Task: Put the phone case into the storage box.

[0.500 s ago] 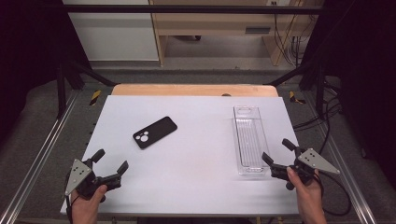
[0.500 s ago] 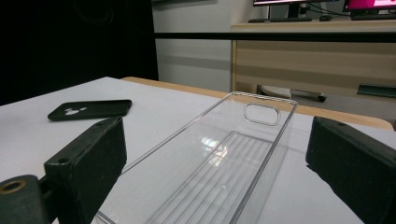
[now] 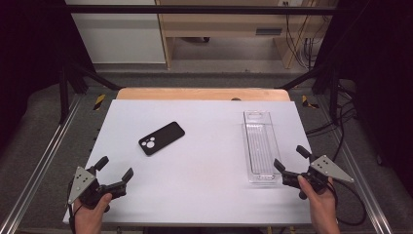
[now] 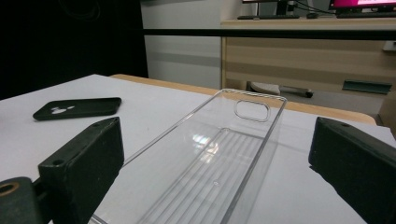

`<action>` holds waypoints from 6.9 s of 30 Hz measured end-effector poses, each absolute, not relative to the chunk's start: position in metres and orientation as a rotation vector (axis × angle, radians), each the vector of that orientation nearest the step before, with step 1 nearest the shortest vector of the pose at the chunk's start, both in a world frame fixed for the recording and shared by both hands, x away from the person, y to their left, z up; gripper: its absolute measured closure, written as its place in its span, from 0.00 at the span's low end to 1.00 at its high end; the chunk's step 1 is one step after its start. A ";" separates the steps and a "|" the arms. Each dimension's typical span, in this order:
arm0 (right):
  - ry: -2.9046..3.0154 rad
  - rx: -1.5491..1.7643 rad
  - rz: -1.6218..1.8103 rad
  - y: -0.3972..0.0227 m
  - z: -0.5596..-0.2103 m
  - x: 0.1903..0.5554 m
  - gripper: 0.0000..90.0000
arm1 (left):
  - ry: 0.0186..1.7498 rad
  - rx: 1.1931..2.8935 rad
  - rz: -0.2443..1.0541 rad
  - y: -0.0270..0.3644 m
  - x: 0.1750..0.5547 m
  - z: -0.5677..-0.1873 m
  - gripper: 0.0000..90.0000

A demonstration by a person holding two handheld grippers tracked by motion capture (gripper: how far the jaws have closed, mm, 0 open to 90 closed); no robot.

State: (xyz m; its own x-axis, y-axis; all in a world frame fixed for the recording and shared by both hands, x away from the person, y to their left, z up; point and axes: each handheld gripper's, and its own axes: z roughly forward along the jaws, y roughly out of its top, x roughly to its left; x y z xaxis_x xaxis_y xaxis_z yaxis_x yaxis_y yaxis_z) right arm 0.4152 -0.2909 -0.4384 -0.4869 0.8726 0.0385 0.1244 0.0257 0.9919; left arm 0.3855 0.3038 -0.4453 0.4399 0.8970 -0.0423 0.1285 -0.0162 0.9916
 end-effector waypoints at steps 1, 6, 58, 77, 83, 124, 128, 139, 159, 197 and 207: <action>1.676 1.027 1.518 -0.291 -0.438 0.415 0.04 | 0.962 1.485 0.793 0.302 0.386 -0.445 0.03; 1.672 1.027 1.512 -0.290 -0.438 0.413 0.04 | 0.970 1.514 0.775 0.295 0.391 -0.445 0.03; 1.674 1.037 1.507 -0.287 -0.438 0.415 0.04 | 1.024 2.027 0.638 0.196 0.542 -0.444 0.91; 1.681 1.030 1.507 -0.287 -0.438 0.415 0.04 | 1.065 2.140 0.628 0.175 0.577 -0.467 1.00; 1.683 1.029 1.506 -0.287 -0.438 0.415 0.04 | 1.078 2.166 0.638 0.174 0.582 -0.473 1.00; 1.686 1.029 1.495 -0.286 -0.437 0.414 0.04 | 0.880 2.190 0.264 0.132 0.489 -0.475 1.00; 1.685 1.026 1.493 -0.285 -0.437 0.413 0.04 | 0.865 2.185 0.250 0.129 0.479 -0.476 1.00; 1.684 1.023 1.492 -0.285 -0.436 0.413 0.04 | 0.816 2.169 0.192 0.116 0.452 -0.479 1.00; 1.680 1.012 1.481 -0.281 -0.434 0.411 0.04 | 0.753 2.141 0.113 0.107 0.417 -0.484 1.00; 1.665 0.922 1.279 -0.219 -0.394 0.384 0.06 | 0.850 1.945 0.433 0.178 0.409 -0.447 1.00; 1.996 0.846 1.278 -0.141 -0.386 0.375 0.08 | 0.933 1.822 0.575 0.214 0.416 -0.443 0.76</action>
State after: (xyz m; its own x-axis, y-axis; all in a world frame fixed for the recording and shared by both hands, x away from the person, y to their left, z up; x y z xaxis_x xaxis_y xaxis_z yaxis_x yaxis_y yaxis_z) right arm 0.3747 -0.1406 -0.3860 -0.6062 0.7801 -0.1547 0.1862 0.3283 0.9260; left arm 0.4159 0.2140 -0.4433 0.5943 0.8040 -0.0190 0.3445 -0.2332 0.9094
